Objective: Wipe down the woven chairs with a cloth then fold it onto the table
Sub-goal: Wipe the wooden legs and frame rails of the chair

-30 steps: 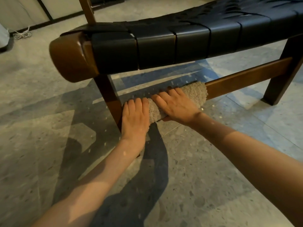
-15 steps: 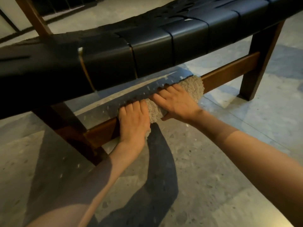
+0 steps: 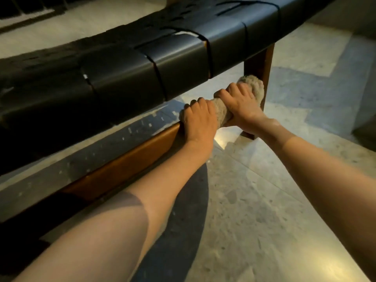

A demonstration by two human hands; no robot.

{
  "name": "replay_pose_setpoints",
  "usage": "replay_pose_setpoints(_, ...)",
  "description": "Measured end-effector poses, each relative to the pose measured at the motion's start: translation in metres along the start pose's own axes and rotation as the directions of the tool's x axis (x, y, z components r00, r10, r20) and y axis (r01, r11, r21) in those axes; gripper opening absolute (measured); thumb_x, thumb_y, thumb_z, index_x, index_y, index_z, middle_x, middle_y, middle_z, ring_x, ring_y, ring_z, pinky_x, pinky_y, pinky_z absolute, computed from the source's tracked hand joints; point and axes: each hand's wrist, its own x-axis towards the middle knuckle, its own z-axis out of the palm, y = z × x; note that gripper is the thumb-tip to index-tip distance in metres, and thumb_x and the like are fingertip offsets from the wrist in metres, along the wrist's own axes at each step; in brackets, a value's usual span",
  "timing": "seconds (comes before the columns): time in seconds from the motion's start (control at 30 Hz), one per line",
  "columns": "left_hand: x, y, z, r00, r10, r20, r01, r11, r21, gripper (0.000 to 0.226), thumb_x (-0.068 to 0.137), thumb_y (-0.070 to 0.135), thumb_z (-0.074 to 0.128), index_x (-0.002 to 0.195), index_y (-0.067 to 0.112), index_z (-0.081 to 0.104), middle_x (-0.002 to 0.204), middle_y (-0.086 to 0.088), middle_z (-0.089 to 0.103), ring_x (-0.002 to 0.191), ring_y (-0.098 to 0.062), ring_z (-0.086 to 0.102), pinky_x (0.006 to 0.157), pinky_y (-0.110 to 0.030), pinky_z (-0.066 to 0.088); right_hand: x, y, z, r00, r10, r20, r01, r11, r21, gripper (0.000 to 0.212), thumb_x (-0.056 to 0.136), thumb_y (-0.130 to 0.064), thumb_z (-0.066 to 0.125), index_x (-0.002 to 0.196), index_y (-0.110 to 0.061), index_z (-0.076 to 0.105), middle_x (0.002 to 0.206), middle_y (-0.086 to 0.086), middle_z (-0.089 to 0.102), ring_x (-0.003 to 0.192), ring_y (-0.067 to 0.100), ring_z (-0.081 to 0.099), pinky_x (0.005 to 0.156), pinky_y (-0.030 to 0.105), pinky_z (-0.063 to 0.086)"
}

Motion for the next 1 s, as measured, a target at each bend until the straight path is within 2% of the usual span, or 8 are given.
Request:
replay_pose_setpoints(0.17,0.02,0.02,0.001,0.999,0.032,-0.03,-0.032,0.999,0.015,0.057,0.086,0.047,0.059,0.123,0.009,0.039,0.116,-0.008,0.051,0.1,-0.018,0.052,0.082,-0.03,0.042,0.001,0.023,0.001,0.997,0.074,-0.008,-0.074,0.997,0.007,0.08,0.058,-0.034,0.088,0.124,-0.019,0.046,0.117,0.014,0.049,0.109,0.033,0.045,0.1,0.047,0.039)
replay_pose_setpoints(0.3,0.009,0.011,0.003,0.998,0.031,-0.048,-0.032,0.999,-0.013,0.06,0.083,0.046,0.063,0.125,0.009,0.039,0.116,-0.007,0.053,0.1,-0.018,0.053,0.082,-0.029,0.043,0.002,0.003,0.001,0.988,0.157,0.001,-0.157,0.988,-0.011,0.08,0.057,-0.032,0.09,0.123,-0.017,0.047,0.119,0.015,0.048,0.11,0.035,0.043,0.1,0.046,0.037)
replay_pose_setpoints(0.4,-0.011,-0.008,-0.001,0.999,0.004,-0.051,-0.005,1.0,-0.008,0.055,0.083,0.044,0.063,0.123,0.011,0.043,0.112,-0.004,0.056,0.097,-0.015,0.056,0.081,-0.029,0.045,-0.001,-0.029,0.001,0.986,0.158,-0.044,-0.157,0.987,0.01,0.07,0.06,-0.029,0.087,0.118,-0.017,0.051,0.116,0.014,0.051,0.109,0.033,0.043,0.099,0.044,0.035)
replay_pose_setpoints(0.57,-0.072,-0.07,0.003,1.0,-0.006,0.008,0.007,0.998,-0.056,0.066,0.078,0.047,0.069,0.125,0.011,0.041,0.116,-0.006,0.059,0.103,-0.02,0.059,0.087,-0.034,0.047,-0.01,-0.106,0.0,0.996,0.046,-0.082,-0.049,0.998,-0.039,0.068,0.061,-0.03,0.085,0.12,-0.016,0.052,0.11,0.014,0.054,0.102,0.032,0.048,0.095,0.043,0.031)
replay_pose_setpoints(0.7,-0.124,-0.123,-0.001,1.0,-0.018,0.023,0.017,0.999,0.044,0.07,0.06,0.059,0.077,0.113,0.017,0.059,0.095,0.001,0.067,0.083,-0.014,0.065,0.071,-0.027,0.051,-0.019,-0.173,-0.004,0.997,-0.038,-0.073,0.033,0.997,-0.063,0.07,0.062,-0.031,0.083,0.123,-0.016,0.053,0.111,0.014,0.057,0.104,0.033,0.053,0.1,0.048,0.033)
replay_pose_setpoints(0.77,-0.149,-0.145,-0.003,0.998,-0.032,0.055,0.024,0.99,0.139,0.067,0.063,0.063,0.071,0.113,0.019,0.062,0.095,0.005,0.067,0.082,-0.011,0.065,0.07,-0.025,0.05,-0.022,-0.205,-0.007,0.997,-0.081,-0.007,0.08,0.995,-0.056,0.068,0.065,-0.032,0.081,0.124,-0.017,0.051,0.113,0.011,0.058,0.106,0.032,0.052,0.105,0.048,0.03)
replay_pose_setpoints(0.87,-0.183,-0.176,-0.008,0.98,-0.078,0.184,0.039,0.978,0.207,0.069,0.076,0.064,0.059,0.129,0.021,0.049,0.113,0.005,0.061,0.098,-0.012,0.061,0.082,-0.025,0.047,-0.024,-0.25,-0.015,0.982,-0.158,0.102,0.159,0.987,0.001,0.07,0.067,-0.041,0.078,0.125,-0.019,0.046,0.122,0.009,0.054,0.116,0.031,0.048,0.11,0.049,0.022)
replay_pose_setpoints(1.0,-0.213,-0.215,-0.017,0.925,-0.148,0.349,0.153,0.988,0.014,0.075,0.088,0.054,0.052,0.143,0.013,0.024,0.136,-0.005,0.043,0.122,-0.022,0.045,0.101,-0.033,0.033,-0.028,-0.29,-0.025,0.931,-0.318,0.179,0.286,0.941,0.184,0.078,0.068,-0.047,0.074,0.131,-0.016,0.039,0.132,0.011,0.043,0.125,0.035,0.036,0.112,0.051,0.012)
